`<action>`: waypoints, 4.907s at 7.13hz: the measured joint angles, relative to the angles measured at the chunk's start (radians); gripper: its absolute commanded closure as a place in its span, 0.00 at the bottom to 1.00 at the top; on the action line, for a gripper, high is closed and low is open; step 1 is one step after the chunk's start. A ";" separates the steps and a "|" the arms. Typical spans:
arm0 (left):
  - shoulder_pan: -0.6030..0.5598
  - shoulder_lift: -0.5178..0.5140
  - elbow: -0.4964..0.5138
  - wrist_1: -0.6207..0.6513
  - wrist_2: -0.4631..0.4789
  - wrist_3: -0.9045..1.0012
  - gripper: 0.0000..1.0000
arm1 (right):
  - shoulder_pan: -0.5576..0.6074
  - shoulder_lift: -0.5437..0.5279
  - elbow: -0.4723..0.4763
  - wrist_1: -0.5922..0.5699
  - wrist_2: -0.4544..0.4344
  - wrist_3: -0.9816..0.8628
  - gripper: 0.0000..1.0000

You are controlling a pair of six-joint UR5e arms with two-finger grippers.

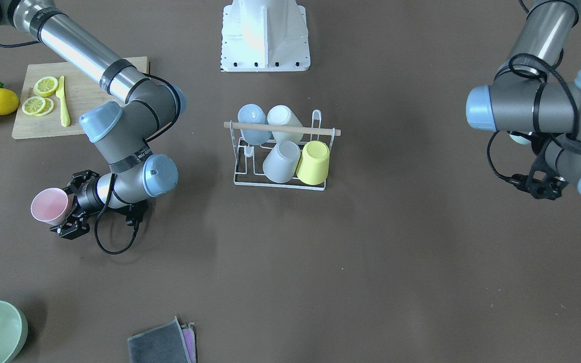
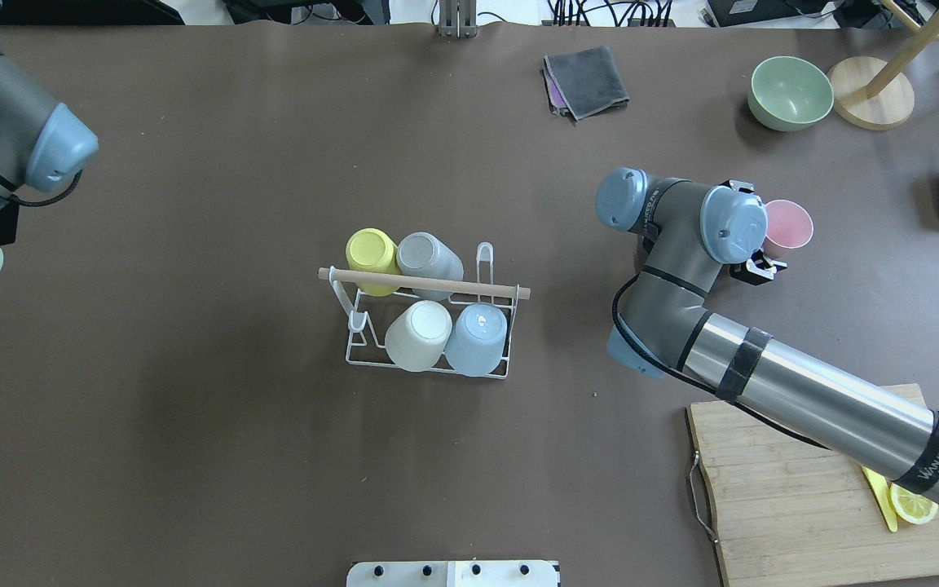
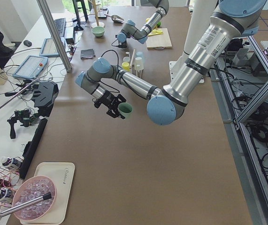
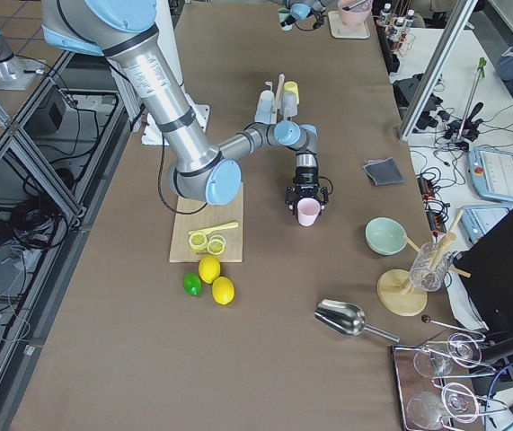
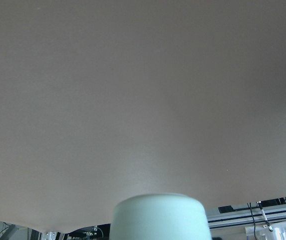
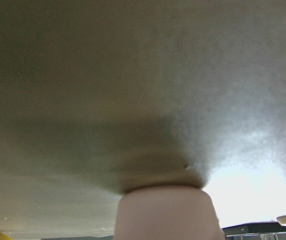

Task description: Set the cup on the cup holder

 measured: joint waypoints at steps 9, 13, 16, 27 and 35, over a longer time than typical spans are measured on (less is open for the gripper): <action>0.039 0.317 -0.496 -0.833 0.168 -0.579 1.00 | -0.011 -0.004 -0.011 0.001 0.002 0.001 0.46; 0.063 0.313 -0.506 -1.375 0.161 -0.700 1.00 | 0.023 -0.005 0.005 -0.006 0.003 0.011 0.95; 0.094 0.320 -0.549 -1.667 0.168 -0.900 1.00 | 0.116 -0.010 0.059 -0.061 0.027 0.062 1.00; 0.671 0.490 -0.504 -2.522 1.222 -1.087 1.00 | 0.378 -0.110 0.301 0.479 0.558 0.690 1.00; 1.019 0.403 -0.451 -2.654 1.653 -0.959 1.00 | 0.242 -0.125 0.313 1.013 0.622 1.227 1.00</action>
